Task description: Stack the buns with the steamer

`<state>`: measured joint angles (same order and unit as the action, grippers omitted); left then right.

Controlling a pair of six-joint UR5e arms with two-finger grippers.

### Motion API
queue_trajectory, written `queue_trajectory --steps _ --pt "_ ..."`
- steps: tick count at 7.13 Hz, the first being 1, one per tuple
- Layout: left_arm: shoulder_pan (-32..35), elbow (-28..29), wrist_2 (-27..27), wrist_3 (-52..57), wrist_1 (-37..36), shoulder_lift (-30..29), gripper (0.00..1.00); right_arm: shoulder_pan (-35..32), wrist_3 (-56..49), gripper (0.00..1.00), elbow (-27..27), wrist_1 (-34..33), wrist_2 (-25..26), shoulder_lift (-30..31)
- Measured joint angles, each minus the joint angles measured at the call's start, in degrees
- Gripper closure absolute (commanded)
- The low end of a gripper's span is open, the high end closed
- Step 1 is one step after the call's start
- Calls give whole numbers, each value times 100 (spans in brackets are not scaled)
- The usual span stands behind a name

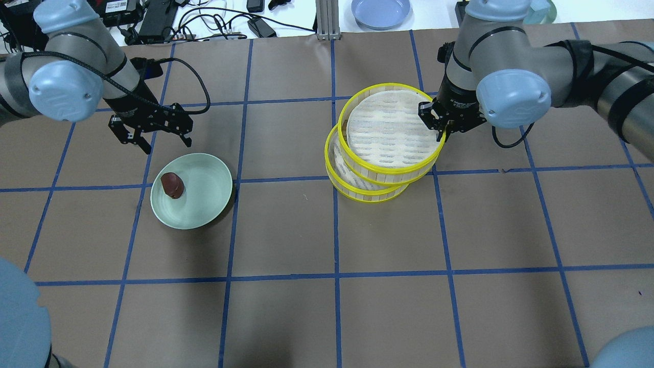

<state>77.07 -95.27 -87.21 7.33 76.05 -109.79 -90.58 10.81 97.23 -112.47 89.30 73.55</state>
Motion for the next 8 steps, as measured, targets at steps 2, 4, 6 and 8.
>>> queue_trajectory --steps 2,4,6,8 --pt "-54 -368 -156 57 -309 -260 0 -79 49 100 16 -259 -14 -155" --pt "-73 -447 -608 69 -339 -485 0 -147 60 100 23 -407 -18 -251" --pt "-78 -455 -793 31 -334 -635 58 -222 65 100 30 -482 -18 -307" --pt "-78 -429 -780 0 -371 -758 100 -238 62 100 59 -484 -24 -320"
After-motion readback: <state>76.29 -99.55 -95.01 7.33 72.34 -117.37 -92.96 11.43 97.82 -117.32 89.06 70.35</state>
